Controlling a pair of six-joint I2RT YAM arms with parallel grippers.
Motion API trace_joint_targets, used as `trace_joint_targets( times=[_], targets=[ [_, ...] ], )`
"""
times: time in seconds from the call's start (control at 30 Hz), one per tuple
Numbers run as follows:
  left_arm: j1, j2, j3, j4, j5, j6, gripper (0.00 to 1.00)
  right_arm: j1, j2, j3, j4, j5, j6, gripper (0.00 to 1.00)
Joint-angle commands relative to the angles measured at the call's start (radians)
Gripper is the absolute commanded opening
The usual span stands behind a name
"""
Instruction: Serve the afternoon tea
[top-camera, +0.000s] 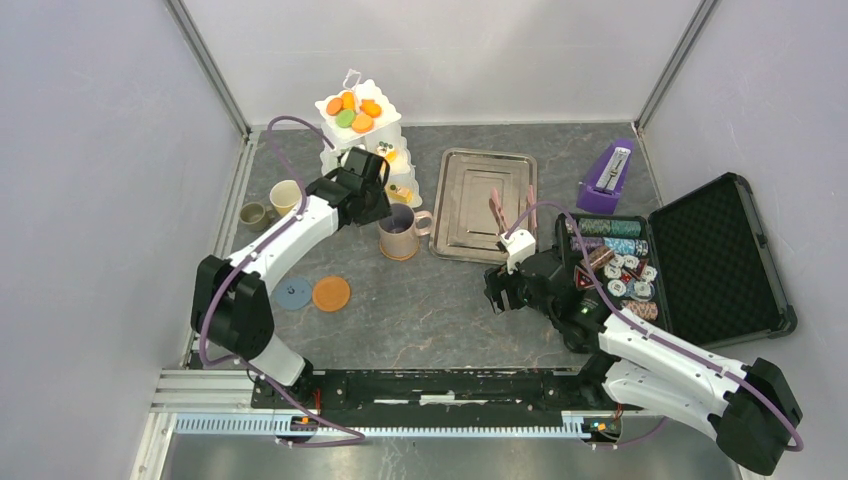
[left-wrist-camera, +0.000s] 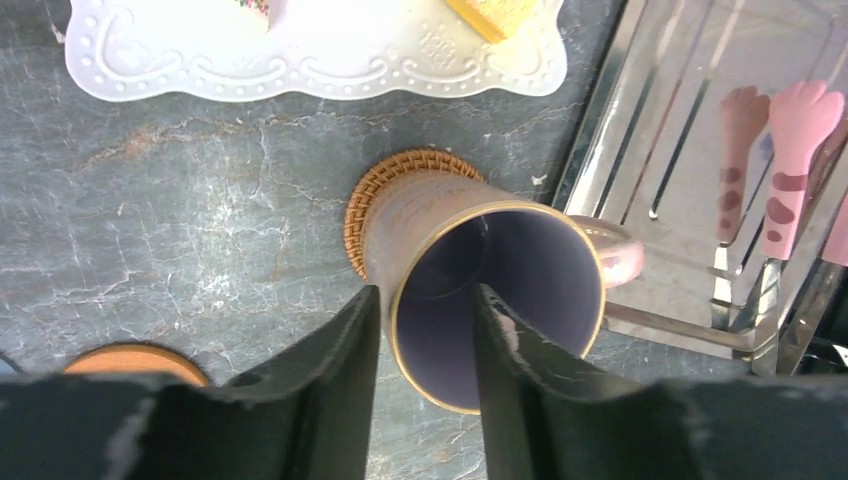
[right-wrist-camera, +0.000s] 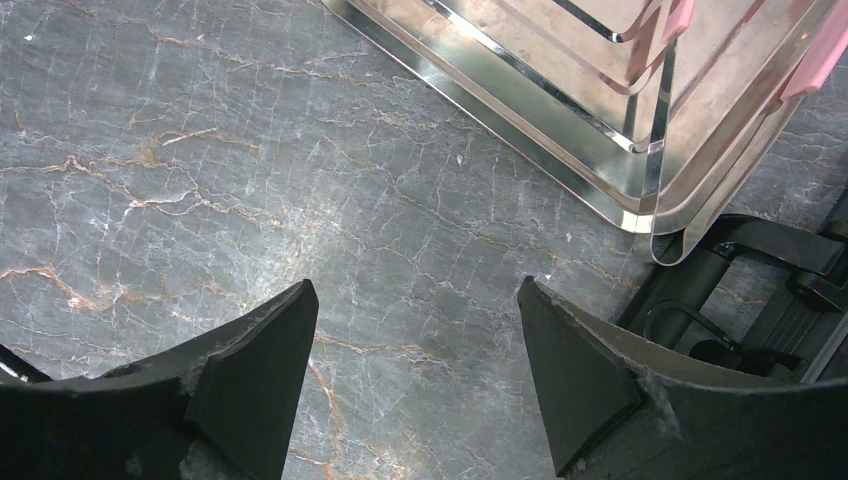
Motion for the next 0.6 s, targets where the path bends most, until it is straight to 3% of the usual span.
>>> trace_joint_targets(
  times=[0.0,0.17,0.33,0.43,0.57],
  targets=[
    [-0.004,-0.058,0.084,-0.02,-0.023,0.045,0.48,-0.002,-0.017,0.009,0.019,0.02,0.012,0.81],
    [-0.003,-0.235,0.099,-0.09,-0.157,0.143,0.61,-0.003,-0.019,0.007,0.021,0.019,0.013,0.81],
    [-0.002,-0.475,-0.107,-0.091,-0.301,0.18,0.74,-0.002,-0.005,-0.005,0.05,0.003,0.014,0.81],
    [0.001,-0.598,-0.27,-0.1,-0.344,0.069,0.8,-0.002,0.021,-0.003,0.072,-0.014,0.011,0.81],
    [0.003,-0.7,-0.474,-0.078,-0.301,-0.137,0.81,-0.002,0.06,0.015,0.089,-0.043,0.005,0.81]
  ],
)
